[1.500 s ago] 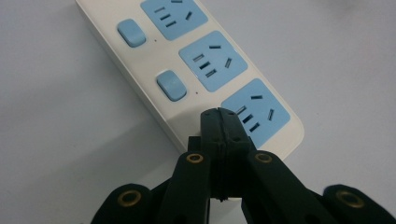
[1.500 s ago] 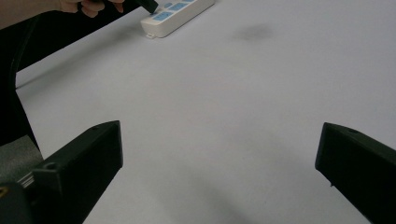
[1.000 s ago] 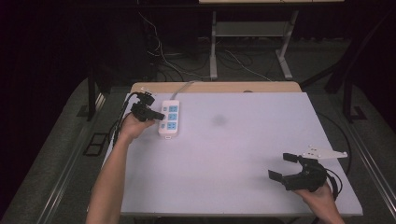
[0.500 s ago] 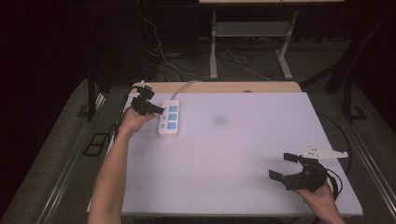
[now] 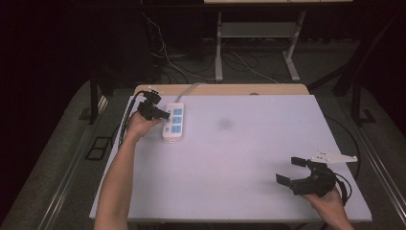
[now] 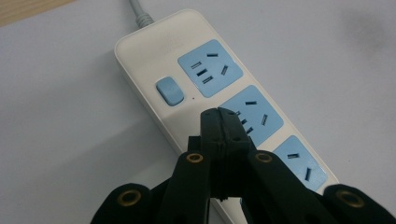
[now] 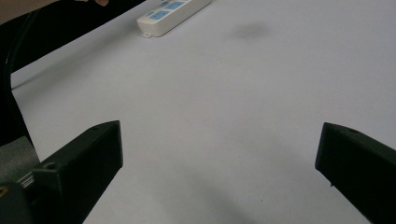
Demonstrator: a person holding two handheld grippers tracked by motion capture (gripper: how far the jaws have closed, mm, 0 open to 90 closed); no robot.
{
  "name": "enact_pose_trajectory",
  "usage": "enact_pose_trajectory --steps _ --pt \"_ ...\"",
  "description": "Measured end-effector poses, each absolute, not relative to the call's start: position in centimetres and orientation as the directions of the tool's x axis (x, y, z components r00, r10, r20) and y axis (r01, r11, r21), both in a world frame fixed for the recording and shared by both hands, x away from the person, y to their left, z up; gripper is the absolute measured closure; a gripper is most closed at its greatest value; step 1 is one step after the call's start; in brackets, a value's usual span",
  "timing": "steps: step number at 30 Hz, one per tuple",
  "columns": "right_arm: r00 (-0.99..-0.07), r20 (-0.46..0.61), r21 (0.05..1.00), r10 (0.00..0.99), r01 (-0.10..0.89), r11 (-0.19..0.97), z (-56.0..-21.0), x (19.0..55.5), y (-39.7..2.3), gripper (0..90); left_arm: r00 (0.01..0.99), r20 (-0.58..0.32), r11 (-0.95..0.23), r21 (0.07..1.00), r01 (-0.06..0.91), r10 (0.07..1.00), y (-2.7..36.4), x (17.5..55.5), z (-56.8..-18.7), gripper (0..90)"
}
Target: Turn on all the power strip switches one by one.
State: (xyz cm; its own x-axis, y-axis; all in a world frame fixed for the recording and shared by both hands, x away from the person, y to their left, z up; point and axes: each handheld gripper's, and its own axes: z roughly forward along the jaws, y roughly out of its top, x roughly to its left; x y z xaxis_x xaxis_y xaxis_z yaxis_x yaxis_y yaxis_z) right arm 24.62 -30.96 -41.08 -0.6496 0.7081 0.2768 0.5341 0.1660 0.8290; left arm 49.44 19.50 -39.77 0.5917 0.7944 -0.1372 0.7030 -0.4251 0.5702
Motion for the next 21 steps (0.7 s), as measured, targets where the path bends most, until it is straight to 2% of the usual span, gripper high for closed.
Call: enact_pose_trajectory --steps 21 --pt "-0.653 0.269 0.837 0.708 0.522 0.162 -40.95 24.48 -30.98 0.7 0.574 -0.145 -0.407 0.569 0.715 0.806 19.06 49.41 -40.45 89.6"
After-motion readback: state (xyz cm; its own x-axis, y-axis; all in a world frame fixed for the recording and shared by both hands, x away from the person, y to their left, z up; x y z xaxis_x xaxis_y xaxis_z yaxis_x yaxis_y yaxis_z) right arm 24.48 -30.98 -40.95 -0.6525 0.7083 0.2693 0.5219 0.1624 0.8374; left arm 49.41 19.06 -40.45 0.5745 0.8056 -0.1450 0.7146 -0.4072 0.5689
